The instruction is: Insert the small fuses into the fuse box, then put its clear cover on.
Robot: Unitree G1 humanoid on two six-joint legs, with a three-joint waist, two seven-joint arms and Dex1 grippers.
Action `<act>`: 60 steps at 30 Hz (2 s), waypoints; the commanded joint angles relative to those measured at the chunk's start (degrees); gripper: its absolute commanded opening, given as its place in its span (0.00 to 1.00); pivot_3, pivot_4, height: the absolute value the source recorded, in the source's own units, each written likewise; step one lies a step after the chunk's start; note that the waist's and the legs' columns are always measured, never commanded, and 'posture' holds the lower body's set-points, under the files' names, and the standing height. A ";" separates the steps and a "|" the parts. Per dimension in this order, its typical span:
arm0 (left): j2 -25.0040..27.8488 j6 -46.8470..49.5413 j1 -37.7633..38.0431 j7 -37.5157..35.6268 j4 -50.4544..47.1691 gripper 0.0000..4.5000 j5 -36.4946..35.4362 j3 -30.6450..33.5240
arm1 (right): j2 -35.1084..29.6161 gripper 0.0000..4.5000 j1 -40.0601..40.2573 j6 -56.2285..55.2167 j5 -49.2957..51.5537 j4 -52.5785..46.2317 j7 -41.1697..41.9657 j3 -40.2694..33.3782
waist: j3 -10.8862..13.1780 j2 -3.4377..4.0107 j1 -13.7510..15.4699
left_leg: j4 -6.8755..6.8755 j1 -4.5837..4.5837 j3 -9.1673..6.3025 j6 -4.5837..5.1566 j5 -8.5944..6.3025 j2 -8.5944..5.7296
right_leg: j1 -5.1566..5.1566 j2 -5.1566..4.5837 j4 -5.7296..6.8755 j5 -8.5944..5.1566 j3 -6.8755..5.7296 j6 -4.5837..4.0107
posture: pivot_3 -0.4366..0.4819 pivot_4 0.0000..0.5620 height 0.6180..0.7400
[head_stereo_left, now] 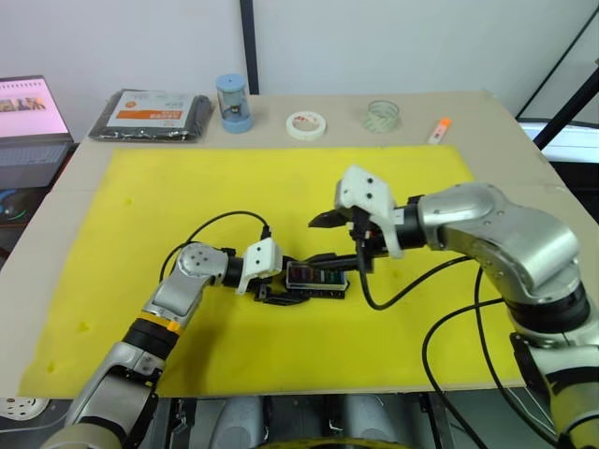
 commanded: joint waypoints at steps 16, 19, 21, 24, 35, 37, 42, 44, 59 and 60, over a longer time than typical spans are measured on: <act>0.30 -0.01 0.65 -0.03 0.21 0.61 0.77 0.17 | 2.22 0.01 7.39 -12.35 -0.72 0.98 -0.43 -0.69 | 0.00 0.00 -0.03 | 0.01 0.01 0.02 0.02 -0.01 0.00 | 0.00 0.01 0.00 0.00 0.00 0.00 | 0.48 0.27 1.00; 0.35 0.06 0.67 -0.06 0.03 0.61 0.75 0.16 | 2.53 0.01 8.35 -12.35 -0.92 2.10 -0.15 0.44 | 0.00 0.00 -0.03 | 0.01 0.01 0.01 0.02 -0.01 0.00 | 0.00 0.01 0.00 0.00 0.00 0.00 | 0.48 0.27 1.00; 0.34 0.31 0.66 0.01 -0.33 0.61 0.69 0.16 | 3.53 0.01 10.45 -14.19 -4.00 7.17 -0.40 4.05 | -0.01 -0.01 -0.06 | 0.01 0.03 0.02 0.03 -0.02 0.00 | 0.01 0.01 0.00 0.00 0.00 0.00 | 0.48 0.27 1.00; 0.40 0.99 1.02 0.32 -1.51 0.61 0.44 0.27 | 4.54 0.01 12.91 -18.99 -11.47 16.78 -1.78 10.34 | -0.01 0.04 -0.11 | 0.01 0.05 0.03 0.08 -0.05 0.01 | 0.03 0.03 0.00 0.00 0.00 0.00 | 0.48 0.27 1.00; 1.81 2.47 3.26 0.78 -5.34 0.61 0.42 0.73 | 3.14 0.01 14.89 -24.68 -13.95 19.04 1.73 10.44 | -0.74 0.26 -0.16 | 0.01 0.22 0.04 0.24 -0.14 0.05 | 0.21 0.07 -0.03 -0.02 0.01 0.01 | 0.48 0.27 1.00; 2.05 2.51 3.30 1.00 -5.54 0.61 0.56 0.81 | 3.52 0.01 14.58 -24.41 -12.76 17.45 1.87 8.83 | -0.73 0.27 -0.17 | 0.01 0.18 0.03 0.24 -0.14 0.06 | 0.17 0.08 -0.03 -0.02 0.01 0.00 | 0.48 0.27 1.00; 2.78 3.83 3.15 3.34 -6.57 0.78 -0.25 3.10 | 1.95 0.00 13.66 -21.27 -8.30 10.72 2.79 3.15 | -0.64 0.32 -0.17 | 0.01 0.06 0.03 0.25 -0.14 0.06 | 0.03 0.07 -0.03 -0.02 0.01 0.01 | 0.48 0.27 1.00; 4.19 5.72 4.03 3.59 -9.00 0.93 -1.35 4.43 | 0.01 0.00 12.72 -18.51 -5.28 7.94 3.87 -0.35 | -0.57 0.36 -0.23 | 0.03 0.05 0.03 0.25 -0.14 0.06 | 0.02 0.07 -0.04 -0.02 0.01 0.00 | 0.48 0.27 1.00; 24.94 31.29 16.07 3.64 -35.37 1.00 -23.14 28.19 | -23.53 0.84 16.66 -21.73 -3.79 6.07 17.12 -12.09 | -0.11 0.54 -0.01 | -0.01 -0.05 -0.01 0.25 -0.16 -0.03 | -0.06 -0.38 -0.13 -0.03 -0.03 -0.02 | 0.48 0.27 1.00; 26.06 32.39 16.98 4.03 -36.74 1.00 -24.11 30.37 | -25.64 0.92 18.00 -22.69 -3.93 6.43 18.46 -13.70 | -0.10 0.56 -0.07 | -0.01 -0.06 -0.01 0.24 -0.16 -0.04 | -0.04 -0.38 -0.18 -0.03 -0.04 -0.01 | 0.48 0.27 1.00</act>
